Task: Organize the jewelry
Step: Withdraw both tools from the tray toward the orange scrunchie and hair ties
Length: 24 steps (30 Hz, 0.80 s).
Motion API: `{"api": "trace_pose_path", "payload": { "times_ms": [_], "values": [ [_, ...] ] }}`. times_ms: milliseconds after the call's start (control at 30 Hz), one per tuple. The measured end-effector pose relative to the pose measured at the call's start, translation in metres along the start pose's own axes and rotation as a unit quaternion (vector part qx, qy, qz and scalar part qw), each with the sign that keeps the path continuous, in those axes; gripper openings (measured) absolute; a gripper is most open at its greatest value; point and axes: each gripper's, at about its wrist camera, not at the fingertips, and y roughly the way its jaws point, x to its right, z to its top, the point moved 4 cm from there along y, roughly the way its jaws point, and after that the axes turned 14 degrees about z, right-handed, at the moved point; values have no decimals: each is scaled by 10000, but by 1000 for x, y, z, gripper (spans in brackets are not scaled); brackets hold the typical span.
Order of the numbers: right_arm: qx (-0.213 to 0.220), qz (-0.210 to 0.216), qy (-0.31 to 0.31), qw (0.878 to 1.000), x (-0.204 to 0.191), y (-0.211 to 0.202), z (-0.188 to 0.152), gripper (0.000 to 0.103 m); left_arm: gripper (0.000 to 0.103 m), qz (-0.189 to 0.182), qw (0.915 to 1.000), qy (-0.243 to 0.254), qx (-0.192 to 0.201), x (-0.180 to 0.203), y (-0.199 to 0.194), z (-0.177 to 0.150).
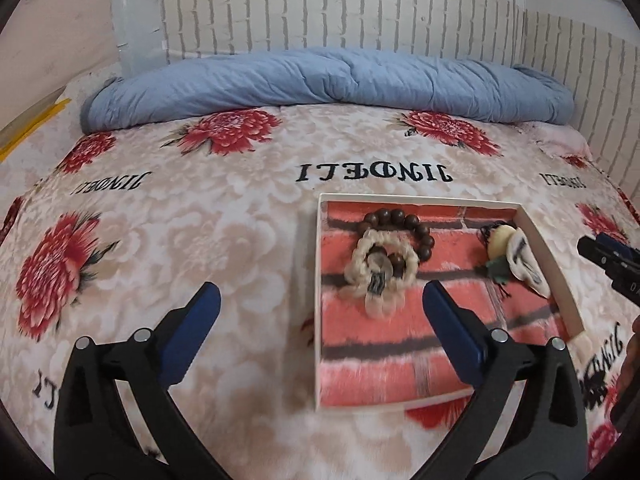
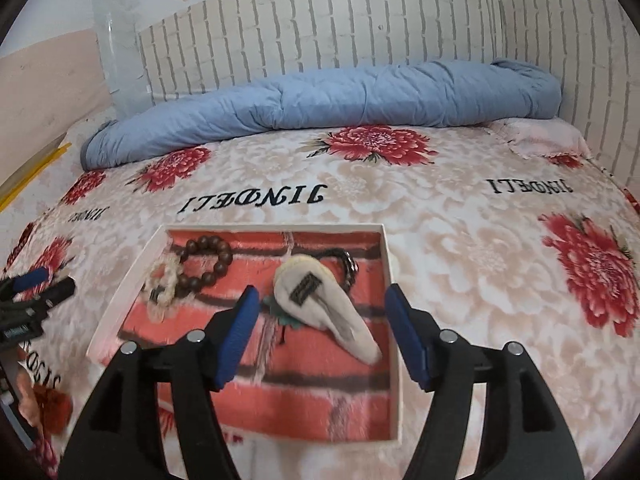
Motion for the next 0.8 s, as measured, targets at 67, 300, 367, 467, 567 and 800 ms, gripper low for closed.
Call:
{"api": "trace_pose_path", "payload": {
  "times_ms": [67, 300, 367, 467, 567, 800],
  "values": [
    [9, -33, -55, 10000, -2, -15, -9, 73, 98, 53, 10000, 11, 59, -9, -16, -7],
    [13, -128, -72, 9999, -3, -51, -39, 76, 98, 228, 9996, 93, 140, -34, -49, -35],
    [-5, -182, -79, 9998, -3, -60, -49, 76, 98, 283, 9994, 122, 157, -40, -58, -45],
    [-5, -247, -40, 9997, -3, -71, -58, 76, 98, 306, 9993, 143, 183, -48, -68, -57],
    [14, -202, 68, 9998, -4, -82, -68, 78, 98, 376, 9991, 84, 164, -57, -75, -69],
    [-80, -357, 48, 9993, -12, -95, -93, 78, 98, 379, 9991, 17, 161, -70, -89, -94]
  ]
}}
